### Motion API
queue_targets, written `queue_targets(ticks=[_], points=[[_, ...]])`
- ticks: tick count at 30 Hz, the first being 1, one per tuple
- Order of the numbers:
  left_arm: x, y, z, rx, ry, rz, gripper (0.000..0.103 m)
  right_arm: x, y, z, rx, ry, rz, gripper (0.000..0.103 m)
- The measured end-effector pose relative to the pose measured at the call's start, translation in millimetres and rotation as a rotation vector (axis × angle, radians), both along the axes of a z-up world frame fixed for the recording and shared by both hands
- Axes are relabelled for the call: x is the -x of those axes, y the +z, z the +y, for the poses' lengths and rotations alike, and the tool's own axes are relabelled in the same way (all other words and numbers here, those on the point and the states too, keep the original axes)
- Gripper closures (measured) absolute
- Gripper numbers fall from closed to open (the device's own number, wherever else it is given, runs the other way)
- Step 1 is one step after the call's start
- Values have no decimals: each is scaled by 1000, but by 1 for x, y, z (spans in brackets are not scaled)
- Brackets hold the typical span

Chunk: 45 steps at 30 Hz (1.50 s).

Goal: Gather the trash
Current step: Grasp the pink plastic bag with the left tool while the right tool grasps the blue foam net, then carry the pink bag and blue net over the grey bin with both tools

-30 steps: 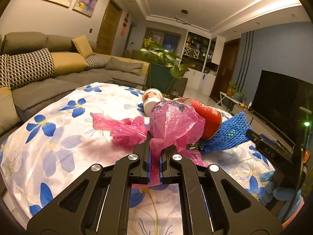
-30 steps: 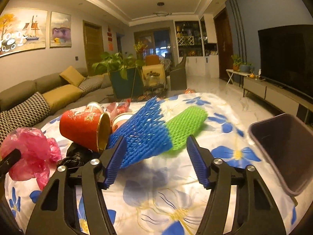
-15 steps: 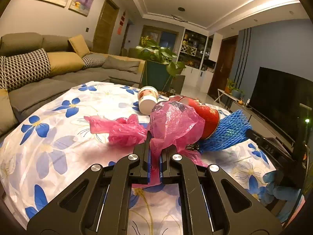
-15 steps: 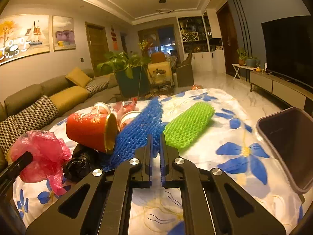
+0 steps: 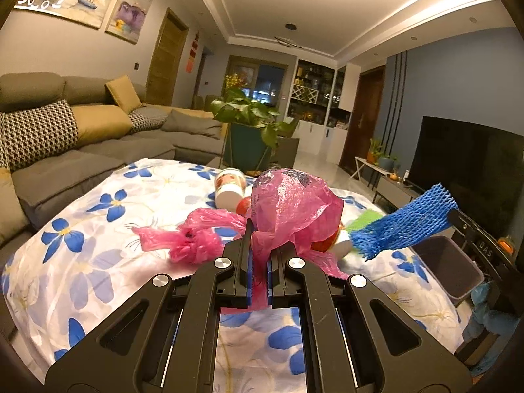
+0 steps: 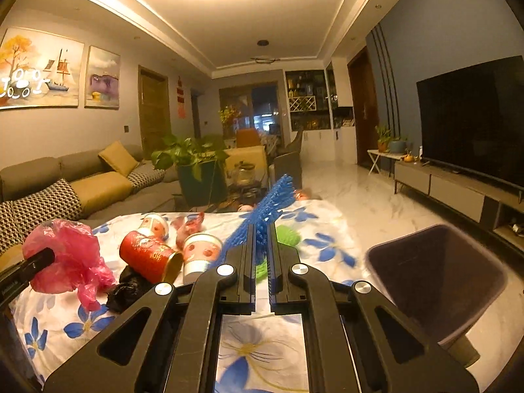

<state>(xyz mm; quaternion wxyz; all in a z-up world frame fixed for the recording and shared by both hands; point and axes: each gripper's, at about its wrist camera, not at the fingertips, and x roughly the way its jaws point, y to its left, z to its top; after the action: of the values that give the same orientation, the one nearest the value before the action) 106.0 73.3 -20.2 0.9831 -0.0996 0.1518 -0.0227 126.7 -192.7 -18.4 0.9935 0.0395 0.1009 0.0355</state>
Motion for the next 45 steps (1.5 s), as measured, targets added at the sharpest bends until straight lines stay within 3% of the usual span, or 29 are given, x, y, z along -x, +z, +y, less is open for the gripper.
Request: queue_targets(ticks=[18,26,45], points=[[-2,32,-48,-34,-98,-19,98,41,15,-61,4,-139,-81,97],[-15,43,-104,-69,-204,-39,98,51,20,-99,-30,-225,-96,97],[-59,42,-230,-107,-424,-30,98,61,24,-149,27,-356,-128,97]])
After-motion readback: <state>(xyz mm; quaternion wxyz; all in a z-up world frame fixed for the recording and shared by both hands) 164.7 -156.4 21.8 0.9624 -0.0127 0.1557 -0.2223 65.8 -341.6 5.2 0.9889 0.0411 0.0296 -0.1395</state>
